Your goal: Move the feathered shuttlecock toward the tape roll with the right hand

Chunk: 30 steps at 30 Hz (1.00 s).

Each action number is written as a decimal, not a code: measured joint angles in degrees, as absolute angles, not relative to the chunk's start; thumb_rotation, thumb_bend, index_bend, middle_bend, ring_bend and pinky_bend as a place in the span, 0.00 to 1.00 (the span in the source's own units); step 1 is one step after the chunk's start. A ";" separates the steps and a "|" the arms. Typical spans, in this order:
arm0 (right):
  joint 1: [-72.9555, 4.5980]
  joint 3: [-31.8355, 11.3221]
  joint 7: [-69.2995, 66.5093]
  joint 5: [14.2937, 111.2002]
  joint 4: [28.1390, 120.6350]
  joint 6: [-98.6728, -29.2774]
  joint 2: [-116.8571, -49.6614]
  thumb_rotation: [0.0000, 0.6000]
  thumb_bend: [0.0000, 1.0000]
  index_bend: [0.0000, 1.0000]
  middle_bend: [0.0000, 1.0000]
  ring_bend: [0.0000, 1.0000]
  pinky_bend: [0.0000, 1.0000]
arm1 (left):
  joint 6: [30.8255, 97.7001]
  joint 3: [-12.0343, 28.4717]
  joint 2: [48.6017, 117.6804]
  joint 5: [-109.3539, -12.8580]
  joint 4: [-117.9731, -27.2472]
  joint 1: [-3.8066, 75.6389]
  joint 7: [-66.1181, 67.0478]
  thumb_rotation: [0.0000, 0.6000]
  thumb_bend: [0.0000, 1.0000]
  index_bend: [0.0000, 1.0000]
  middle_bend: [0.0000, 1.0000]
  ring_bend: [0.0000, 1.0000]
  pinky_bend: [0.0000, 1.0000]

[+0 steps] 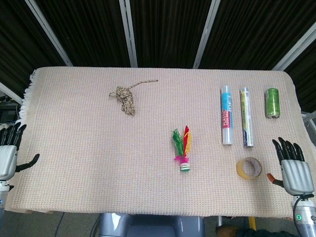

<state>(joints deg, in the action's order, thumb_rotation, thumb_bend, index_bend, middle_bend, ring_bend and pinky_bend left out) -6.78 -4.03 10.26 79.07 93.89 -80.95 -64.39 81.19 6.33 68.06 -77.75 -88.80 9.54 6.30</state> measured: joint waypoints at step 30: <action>-22.02 -4.36 4.93 95.92 81.60 -71.40 -68.39 1.00 0.11 0.31 0.07 0.00 0.01 | 81.70 6.46 68.92 -77.52 -89.21 9.51 9.17 0.81 0.26 0.00 0.00 0.00 0.00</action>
<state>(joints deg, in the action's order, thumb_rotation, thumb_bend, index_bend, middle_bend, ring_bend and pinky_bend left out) -22.02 -4.36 4.93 95.92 81.60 -71.40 -68.39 81.70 6.46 68.92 -77.52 -89.21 9.51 9.17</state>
